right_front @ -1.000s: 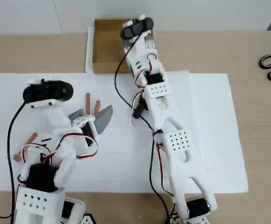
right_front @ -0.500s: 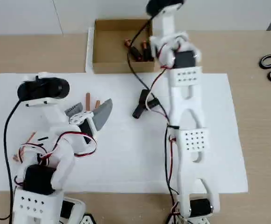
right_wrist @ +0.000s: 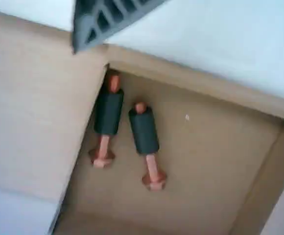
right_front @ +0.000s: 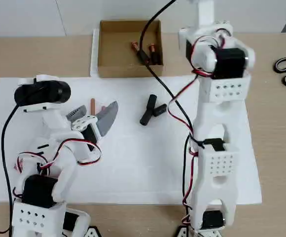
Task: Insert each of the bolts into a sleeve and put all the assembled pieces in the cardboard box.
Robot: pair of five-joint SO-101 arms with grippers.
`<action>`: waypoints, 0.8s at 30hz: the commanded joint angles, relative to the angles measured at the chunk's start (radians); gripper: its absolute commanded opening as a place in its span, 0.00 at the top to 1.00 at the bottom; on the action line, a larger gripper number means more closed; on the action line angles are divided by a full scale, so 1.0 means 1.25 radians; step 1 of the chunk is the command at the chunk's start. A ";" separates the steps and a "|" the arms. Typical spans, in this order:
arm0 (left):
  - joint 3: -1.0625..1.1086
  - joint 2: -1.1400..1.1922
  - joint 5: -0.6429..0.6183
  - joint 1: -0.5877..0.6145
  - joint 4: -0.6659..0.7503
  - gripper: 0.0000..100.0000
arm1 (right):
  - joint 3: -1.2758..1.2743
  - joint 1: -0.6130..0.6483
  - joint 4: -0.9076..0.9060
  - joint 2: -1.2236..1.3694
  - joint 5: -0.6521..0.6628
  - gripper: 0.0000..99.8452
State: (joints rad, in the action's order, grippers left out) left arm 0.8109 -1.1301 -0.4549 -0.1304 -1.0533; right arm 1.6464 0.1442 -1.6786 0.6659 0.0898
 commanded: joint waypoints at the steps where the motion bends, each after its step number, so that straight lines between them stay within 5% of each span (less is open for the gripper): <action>1: -0.028 -0.010 0.006 0.004 0.014 0.72 | 0.028 -0.009 -0.013 -0.080 -0.004 0.79; 6: -0.028 -0.010 0.006 0.004 0.014 0.72 | -0.079 -0.007 -0.014 -0.136 -0.004 0.79; 17: -0.026 -0.005 0.006 0.000 0.015 0.72 | -0.660 -0.002 0.001 -0.414 -0.014 0.79; 24: -0.025 -0.005 0.006 -0.001 0.017 0.72 | -0.772 0.040 0.002 -0.376 -0.247 0.79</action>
State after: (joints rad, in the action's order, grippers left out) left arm 0.8109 -1.1301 -0.4549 -0.1304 -1.0533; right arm 0.7104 0.1596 -1.6878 0.2025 -0.0867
